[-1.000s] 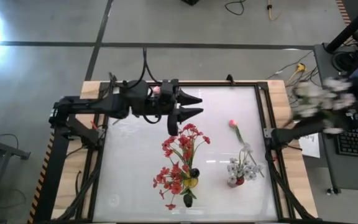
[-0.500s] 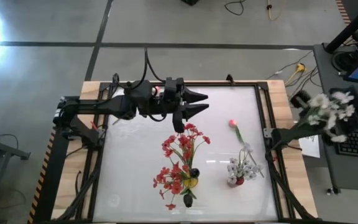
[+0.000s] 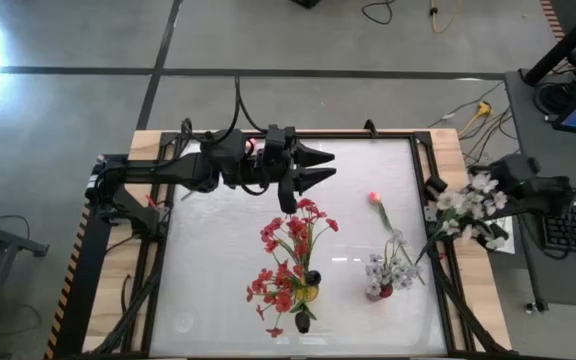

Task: Sort flowers into vase by color
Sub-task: Put the white flowers into the red vase

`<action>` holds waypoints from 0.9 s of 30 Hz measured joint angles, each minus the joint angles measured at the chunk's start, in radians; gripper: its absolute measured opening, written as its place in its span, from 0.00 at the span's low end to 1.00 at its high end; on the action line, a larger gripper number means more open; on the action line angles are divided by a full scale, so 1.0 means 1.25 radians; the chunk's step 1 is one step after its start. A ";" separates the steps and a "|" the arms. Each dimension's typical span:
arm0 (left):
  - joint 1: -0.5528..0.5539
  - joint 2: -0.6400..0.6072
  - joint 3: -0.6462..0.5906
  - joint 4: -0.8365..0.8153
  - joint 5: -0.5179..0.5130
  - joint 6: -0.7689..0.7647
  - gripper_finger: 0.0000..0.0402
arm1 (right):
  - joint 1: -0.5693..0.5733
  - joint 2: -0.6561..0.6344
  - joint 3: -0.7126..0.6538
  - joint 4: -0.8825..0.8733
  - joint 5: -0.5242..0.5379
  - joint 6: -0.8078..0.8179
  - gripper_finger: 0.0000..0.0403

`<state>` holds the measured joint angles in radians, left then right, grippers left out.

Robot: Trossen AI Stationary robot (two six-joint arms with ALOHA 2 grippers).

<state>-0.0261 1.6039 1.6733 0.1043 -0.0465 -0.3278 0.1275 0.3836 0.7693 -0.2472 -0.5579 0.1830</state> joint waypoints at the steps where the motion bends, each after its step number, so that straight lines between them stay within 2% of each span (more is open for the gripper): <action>1: 0.001 0.000 0.000 0.000 -0.005 -0.001 0.40 | 0.002 0.000 -0.005 0.001 0.000 -0.005 0.03; 5: 0.005 0.000 0.000 -0.001 -0.036 -0.003 0.40 | 0.005 0.002 -0.018 0.004 0.000 -0.037 0.03; 13: 0.025 0.000 0.000 0.000 -0.039 -0.004 0.40 | 0.005 0.015 -0.059 0.015 -0.025 -0.141 0.03; 20: 0.045 0.000 0.000 0.000 -0.039 -0.024 0.40 | 0.008 0.080 -0.106 0.106 -0.135 -0.122 0.03; 27: 0.049 -0.001 0.000 -0.001 -0.040 -0.024 0.40 | 0.041 0.120 -0.108 0.107 -0.126 -0.174 0.03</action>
<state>0.0349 1.6032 1.6733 0.1036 -0.0959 -0.3580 0.1788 0.5335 0.6342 -0.1139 -0.7156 -0.0341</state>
